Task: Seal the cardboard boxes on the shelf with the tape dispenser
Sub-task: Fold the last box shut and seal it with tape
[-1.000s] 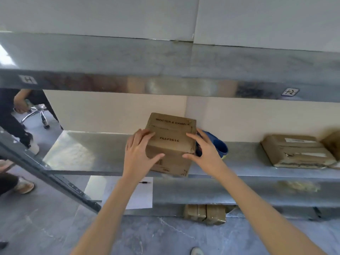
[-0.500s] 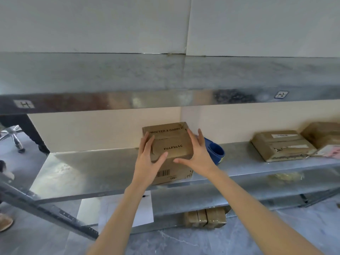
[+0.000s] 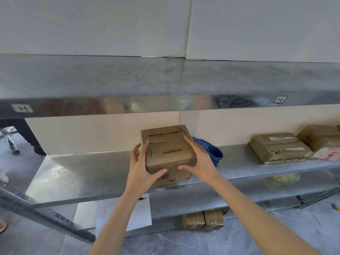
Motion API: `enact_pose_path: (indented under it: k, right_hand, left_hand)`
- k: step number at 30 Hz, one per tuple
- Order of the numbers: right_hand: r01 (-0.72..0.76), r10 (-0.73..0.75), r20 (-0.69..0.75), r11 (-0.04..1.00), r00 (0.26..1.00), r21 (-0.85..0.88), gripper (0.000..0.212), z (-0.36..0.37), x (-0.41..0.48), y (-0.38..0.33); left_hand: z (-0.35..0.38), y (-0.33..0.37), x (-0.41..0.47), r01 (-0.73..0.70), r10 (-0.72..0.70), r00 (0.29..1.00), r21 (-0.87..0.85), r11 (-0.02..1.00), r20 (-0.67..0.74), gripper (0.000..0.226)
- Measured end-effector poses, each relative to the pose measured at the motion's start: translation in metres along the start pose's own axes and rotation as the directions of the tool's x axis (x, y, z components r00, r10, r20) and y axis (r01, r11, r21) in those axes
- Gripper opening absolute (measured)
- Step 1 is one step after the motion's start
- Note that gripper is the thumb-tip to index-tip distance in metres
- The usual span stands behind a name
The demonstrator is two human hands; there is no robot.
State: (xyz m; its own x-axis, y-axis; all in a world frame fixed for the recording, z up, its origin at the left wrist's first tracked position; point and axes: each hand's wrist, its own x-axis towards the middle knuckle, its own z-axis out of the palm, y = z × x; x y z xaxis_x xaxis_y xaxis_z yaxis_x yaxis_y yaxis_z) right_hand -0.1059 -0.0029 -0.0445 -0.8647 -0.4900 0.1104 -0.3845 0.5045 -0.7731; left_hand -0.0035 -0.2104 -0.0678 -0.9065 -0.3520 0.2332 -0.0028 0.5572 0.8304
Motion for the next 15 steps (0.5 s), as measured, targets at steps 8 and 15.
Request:
enact_pose_path:
  k: [8,15]
  right_hand:
    - [0.105,-0.104,-0.067,0.994,0.992,0.022,0.091,-0.016,0.0,-0.022]
    - [0.152,-0.146,-0.146,0.988,0.978,0.027,0.09,-0.101,-0.007,-0.029]
  left_hand:
    - [-0.013,0.026,-0.005,-0.026,0.023,0.993,-0.022,0.999,-0.119,0.102]
    - [-0.014,0.092,0.013,-0.181,0.18,0.983,-0.024,0.983,-0.046,0.097]
